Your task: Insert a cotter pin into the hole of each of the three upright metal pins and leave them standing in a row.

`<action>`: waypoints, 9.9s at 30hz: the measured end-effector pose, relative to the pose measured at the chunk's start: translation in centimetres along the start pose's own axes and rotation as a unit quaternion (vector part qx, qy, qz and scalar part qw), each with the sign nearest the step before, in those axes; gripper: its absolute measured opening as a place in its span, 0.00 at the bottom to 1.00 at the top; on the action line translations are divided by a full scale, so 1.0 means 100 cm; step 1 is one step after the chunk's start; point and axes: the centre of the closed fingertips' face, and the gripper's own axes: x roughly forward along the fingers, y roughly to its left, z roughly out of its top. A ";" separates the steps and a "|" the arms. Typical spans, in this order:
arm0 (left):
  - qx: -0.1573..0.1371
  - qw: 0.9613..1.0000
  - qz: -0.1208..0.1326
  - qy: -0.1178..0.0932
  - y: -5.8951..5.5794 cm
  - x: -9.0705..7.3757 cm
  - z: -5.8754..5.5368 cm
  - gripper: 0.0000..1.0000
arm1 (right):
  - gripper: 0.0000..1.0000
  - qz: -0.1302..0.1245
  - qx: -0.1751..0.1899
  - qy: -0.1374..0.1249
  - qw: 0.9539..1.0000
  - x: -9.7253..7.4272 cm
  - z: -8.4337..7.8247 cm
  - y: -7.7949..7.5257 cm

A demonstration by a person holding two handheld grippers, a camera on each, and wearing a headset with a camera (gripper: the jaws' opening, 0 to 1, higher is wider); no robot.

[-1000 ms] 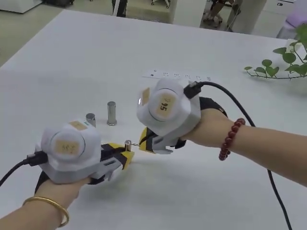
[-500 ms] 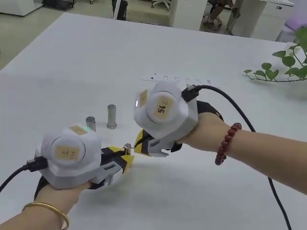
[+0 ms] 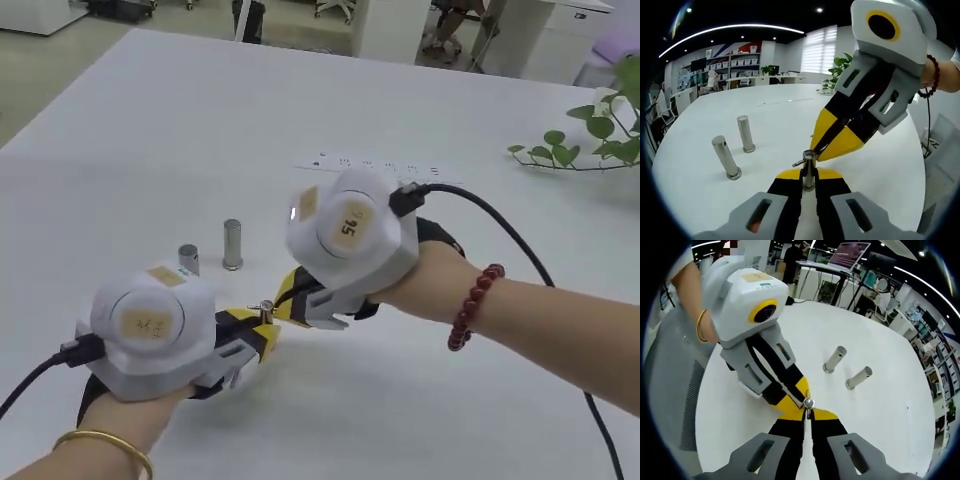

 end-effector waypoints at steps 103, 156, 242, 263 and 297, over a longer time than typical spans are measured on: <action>-0.013 0.999 0.002 -0.035 0.008 -0.056 0.014 0.85 | 0.27 -0.062 0.238 -0.206 0.947 0.062 0.035 -0.107; -0.014 0.999 -0.022 -0.036 -0.015 -0.064 0.023 0.85 | 0.13 -0.073 0.236 -0.187 0.951 0.003 -0.003 -0.074; 0.009 0.999 -0.033 -0.022 -0.043 -0.073 0.020 0.88 | 0.32 -0.044 0.254 -0.212 0.943 -0.066 -0.042 0.015; 0.013 0.999 -0.026 -0.020 -0.041 -0.072 0.015 0.86 | 0.25 -0.069 0.286 -0.181 0.938 -0.064 -0.076 -0.027; 0.026 0.999 -0.021 -0.014 -0.035 -0.072 0.010 0.83 | 0.15 -0.049 0.205 -0.037 0.977 -0.013 -0.117 -0.063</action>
